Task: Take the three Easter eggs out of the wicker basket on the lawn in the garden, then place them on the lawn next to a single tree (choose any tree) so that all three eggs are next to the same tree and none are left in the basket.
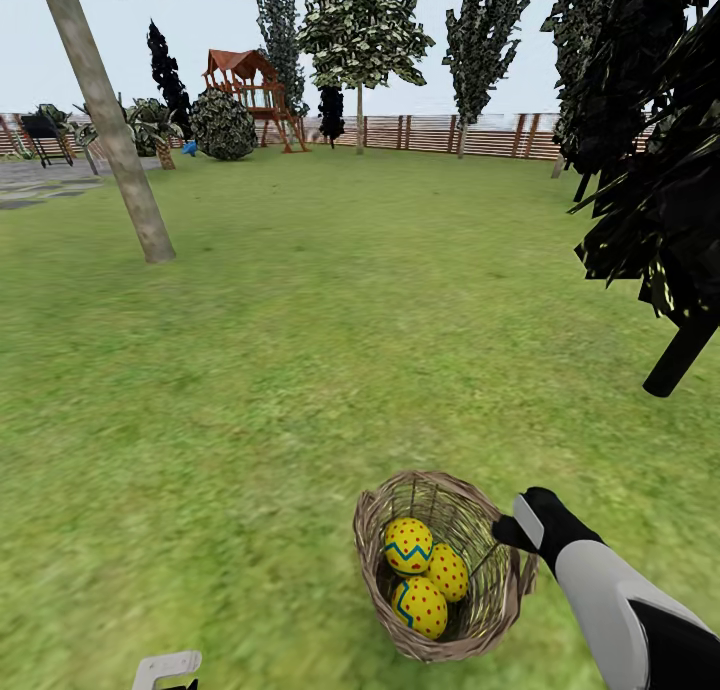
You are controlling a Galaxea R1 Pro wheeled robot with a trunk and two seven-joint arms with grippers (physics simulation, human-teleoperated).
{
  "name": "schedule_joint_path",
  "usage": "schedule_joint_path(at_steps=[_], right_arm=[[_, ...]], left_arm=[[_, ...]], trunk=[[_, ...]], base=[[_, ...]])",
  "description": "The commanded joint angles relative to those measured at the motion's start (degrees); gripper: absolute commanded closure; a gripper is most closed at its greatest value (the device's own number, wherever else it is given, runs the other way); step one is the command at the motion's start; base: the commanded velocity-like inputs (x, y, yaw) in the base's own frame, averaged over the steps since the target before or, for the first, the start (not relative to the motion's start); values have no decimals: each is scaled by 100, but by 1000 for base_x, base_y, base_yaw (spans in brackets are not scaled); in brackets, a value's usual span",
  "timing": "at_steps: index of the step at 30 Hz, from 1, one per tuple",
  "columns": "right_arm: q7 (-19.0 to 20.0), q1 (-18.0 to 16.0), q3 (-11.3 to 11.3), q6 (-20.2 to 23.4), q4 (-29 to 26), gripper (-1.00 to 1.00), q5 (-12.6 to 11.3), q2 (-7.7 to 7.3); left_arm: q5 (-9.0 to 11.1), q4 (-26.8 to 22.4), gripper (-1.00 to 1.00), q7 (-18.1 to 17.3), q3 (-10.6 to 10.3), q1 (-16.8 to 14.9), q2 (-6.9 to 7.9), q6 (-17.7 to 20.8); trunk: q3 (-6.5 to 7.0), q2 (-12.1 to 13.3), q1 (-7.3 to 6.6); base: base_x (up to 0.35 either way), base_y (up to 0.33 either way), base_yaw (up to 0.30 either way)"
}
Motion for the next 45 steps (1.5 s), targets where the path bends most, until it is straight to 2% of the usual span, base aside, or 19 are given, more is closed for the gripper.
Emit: schedule_joint_path(at_steps=[1, 8, 11, 16, 20, 25, 45], right_arm=[[-16, -4, -26, 26, -7, -100, 7, 1], [-26, -11, -28, 34, -2, -100, 7, -43], [-50, -12, -32, 35, 2, -100, 6, -63], [-439, -14, -58, 109, 59, -100, -28, -91], [-546, -33, -61, 288, 106, -100, -41, -62], [-588, -44, -62, 378, 133, -100, -46, -53], [-592, -47, -37, 393, 138, -100, -48, 3]], left_arm=[[-3, -12, -100, 18, -6, 1, 2, 31], [-3, -11, -100, 18, -6, 1, 2, 30], [-3, -11, -100, 18, -6, 1, 2, 30], [-3, -9, -100, 18, -6, 1, 2, 29], [-3, -10, -100, 18, -6, 1, 2, 29], [-3, -8, -100, 18, -6, 1, 2, 29], [-3, -10, -100, 18, -6, 1, 2, 29]], trunk=[[-4, -2, 0], [-112, -243, 132], [-112, -243, 132], [-112, -243, 132], [-112, -243, 132], [-201, -443, 241], [-201, -443, 241]], base=[[0, 0, 0], [0, 0, 0], [0, 0, 0], [0, 0, 0], [0, 0, 0], [0, 0, 0], [0, 0, 0]])
